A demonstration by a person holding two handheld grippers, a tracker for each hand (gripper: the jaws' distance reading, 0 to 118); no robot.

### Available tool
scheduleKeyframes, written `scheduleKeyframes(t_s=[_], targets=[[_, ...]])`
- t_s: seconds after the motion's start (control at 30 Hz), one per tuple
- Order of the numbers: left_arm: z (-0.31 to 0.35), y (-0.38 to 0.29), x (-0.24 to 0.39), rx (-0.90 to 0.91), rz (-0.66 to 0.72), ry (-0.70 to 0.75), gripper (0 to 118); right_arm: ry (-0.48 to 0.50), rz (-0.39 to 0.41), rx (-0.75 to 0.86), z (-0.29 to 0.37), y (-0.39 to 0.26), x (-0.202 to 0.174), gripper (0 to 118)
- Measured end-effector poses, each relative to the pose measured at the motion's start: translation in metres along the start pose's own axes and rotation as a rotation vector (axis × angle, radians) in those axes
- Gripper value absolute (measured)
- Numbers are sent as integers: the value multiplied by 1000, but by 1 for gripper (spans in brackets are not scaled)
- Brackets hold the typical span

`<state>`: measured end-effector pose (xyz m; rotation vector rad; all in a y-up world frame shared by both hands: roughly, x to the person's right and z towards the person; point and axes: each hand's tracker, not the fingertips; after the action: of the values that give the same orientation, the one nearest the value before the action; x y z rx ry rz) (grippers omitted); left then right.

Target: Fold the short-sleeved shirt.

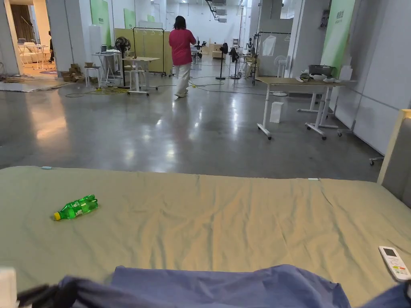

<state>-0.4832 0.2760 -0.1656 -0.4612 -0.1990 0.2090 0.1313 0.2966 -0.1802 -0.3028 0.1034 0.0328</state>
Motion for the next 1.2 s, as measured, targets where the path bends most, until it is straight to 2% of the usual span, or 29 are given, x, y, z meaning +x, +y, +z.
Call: scheduleKeyframes(t_s=[0.03, 0.07, 0.1, 0.13, 0.17, 0.2, 0.27, 0.4, 0.5, 0.6, 0.73, 0.9, 0.93, 0.97, 1.0, 1.03, 1.07, 1.1, 1.17, 1.2], targets=[[9, -18, -1, -33, 24, -24, 6, -1, 63, 47, 9, -8, 1, 1], [19, -38, -1, -30, 30, -15, 6, 2, -24, -83, 17, -29, 3, 1], [28, -54, 10, -64, 21, -31, 6, -37, 27, 9, 29, -38, 4, 1], [34, -68, 13, -103, 0, -18, 6, -34, -6, -53, 37, -49, 4, 1], [39, -81, 14, -121, 8, 18, 6, -18, -111, -181, 43, -67, 6, 1], [43, -93, 11, -153, 29, 13, 6, -51, -93, -170, 53, -76, 7, 1], [51, -109, 13, -170, 36, 36, 6, -35, -100, -221, 63, -94, 12, 1], [56, -137, 0, -209, 38, 47, 6, -40, -47, -327, 74, -124, 8, 1], [52, -153, -11, -247, 26, 42, 6, -42, -60, -376, 70, -139, 9, 1], [45, -161, -12, -291, 8, 38, 6, -49, -52, -429, 59, -150, 12, 1], [36, -171, -30, -340, -11, 56, 6, -39, -1, -501, 51, -155, 6, 1], [40, -171, -15, -364, -6, 67, 7, -42, 40, -517, 46, -163, 8, 2], [40, -172, -14, -364, 4, 70, 14, -43, 39, -517, 46, -163, 8, 9], [39, -173, -16, -360, 15, 77, 29, -46, 32, -521, 45, -165, 11, 25], [40, -174, -18, -358, 28, 95, 56, -50, 21, -527, 44, -165, 13, 58], [38, -176, -20, -360, 46, 110, 76, -50, 10, -533, 43, -166, 15, 75], [38, -177, -22, -365, 73, 120, 87, -49, -1, -543, 43, -170, 18, 79], [41, -175, -22, -366, 86, 120, 88, -50, -18, -541, 46, -171, 20, 77], [49, -165, -12, -326, 68, 146, 88, -49, -108, -463, 58, -168, 22, 77], [55, -157, -2, -282, 27, 154, 88, -14, -166, -405, 68, -163, 20, 77]])
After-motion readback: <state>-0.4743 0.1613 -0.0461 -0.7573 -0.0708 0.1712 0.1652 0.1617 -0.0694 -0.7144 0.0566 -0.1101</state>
